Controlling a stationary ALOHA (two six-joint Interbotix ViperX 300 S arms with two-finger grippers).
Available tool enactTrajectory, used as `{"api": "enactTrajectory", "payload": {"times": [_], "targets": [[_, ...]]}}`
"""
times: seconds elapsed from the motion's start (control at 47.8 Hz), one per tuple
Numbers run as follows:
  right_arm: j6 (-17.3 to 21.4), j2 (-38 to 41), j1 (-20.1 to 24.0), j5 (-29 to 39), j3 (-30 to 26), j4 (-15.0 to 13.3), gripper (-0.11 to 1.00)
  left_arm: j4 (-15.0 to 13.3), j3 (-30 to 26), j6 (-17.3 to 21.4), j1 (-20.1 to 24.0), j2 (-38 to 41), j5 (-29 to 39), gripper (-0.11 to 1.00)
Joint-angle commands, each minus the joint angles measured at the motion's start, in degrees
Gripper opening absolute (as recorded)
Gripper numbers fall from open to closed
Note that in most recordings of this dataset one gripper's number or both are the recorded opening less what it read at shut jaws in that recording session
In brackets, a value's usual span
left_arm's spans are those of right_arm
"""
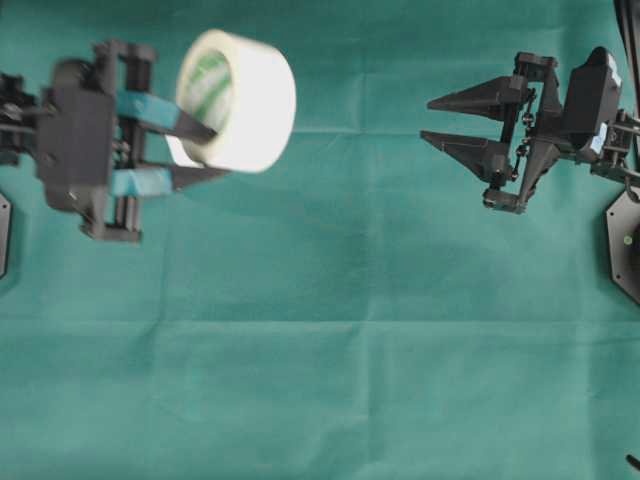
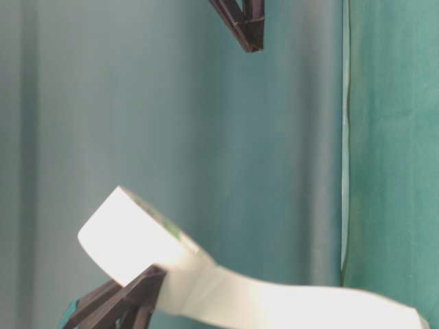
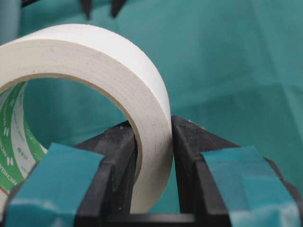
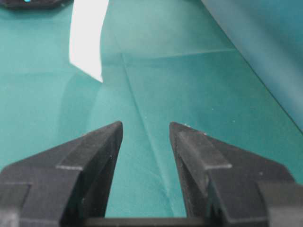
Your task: Peel off the duct tape with your right arm.
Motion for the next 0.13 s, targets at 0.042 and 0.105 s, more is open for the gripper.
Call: {"api": "enactTrajectory", "payload": {"times": [0.042,0.105], "targets": [[0.1,-0.6,0.2,-0.2,-0.6,0.1,0.12,-0.1,-1.6,-0.4,-2.4,3.3,-5.0,0.19],[0.1,-0.6,0.2,-0.2,-0.5,0.1,0.12,-0.1,-2.1,-1.2,-3.6,6.0,-7.1,0.19]]}}
